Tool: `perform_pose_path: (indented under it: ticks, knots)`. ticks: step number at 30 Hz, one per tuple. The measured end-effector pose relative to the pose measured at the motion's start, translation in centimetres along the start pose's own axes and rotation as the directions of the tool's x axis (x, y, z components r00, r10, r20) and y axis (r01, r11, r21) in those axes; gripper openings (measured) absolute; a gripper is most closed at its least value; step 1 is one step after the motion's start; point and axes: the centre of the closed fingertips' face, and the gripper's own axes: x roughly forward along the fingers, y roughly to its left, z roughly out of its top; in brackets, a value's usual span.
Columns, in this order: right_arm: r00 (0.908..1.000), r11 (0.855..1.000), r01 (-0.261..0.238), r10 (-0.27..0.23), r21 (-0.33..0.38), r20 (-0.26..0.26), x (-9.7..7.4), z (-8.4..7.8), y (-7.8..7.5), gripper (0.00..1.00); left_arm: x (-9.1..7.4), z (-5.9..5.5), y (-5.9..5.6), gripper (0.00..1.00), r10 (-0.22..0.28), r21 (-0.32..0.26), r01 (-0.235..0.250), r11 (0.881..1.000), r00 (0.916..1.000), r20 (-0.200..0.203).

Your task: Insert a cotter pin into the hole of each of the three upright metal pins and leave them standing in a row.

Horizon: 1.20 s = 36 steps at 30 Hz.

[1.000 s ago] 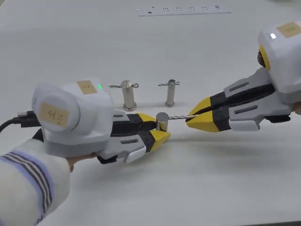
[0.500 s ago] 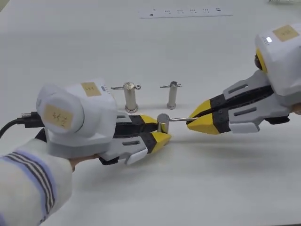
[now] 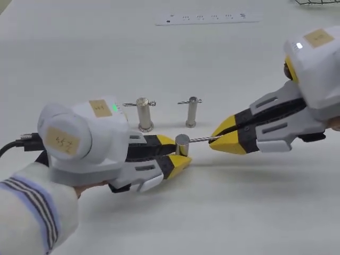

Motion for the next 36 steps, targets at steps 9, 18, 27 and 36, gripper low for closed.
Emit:
perform_pose_path:
  ticks: [9, 18, 27, 36]
  knots:
    - [1.0000, 1.000, 0.005, -0.005, -0.004, -0.004, 0.08, -0.34, -0.06, 0.04, 0.01, -0.02, 0.00, 0.11, -0.010, 0.001, 0.010, 1.000, 0.9999, 0.002]
    - [0.9998, 1.000, 0.014, -0.014, 0.010, 0.010, -0.37, -0.52, -0.26, 0.04, -0.06, -0.01, -0.11, 0.11, -0.024, -0.007, 0.024, 1.000, 0.9997, 0.005]
    - [1.0000, 1.000, 0.000, 0.000, 0.010, 0.010, 0.03, -0.55, 0.09, 0.04, -0.02, 0.03, -0.18, 0.11, -0.025, -0.002, 0.025, 1.000, 0.9997, 0.001]
    - [1.0000, 1.000, 0.003, -0.003, -0.010, -0.007, 0.29, -0.45, -0.22, 0.04, -0.06, 0.05, -0.19, 0.11, -0.024, 0.009, 0.024, 1.000, 0.9997, -0.008]
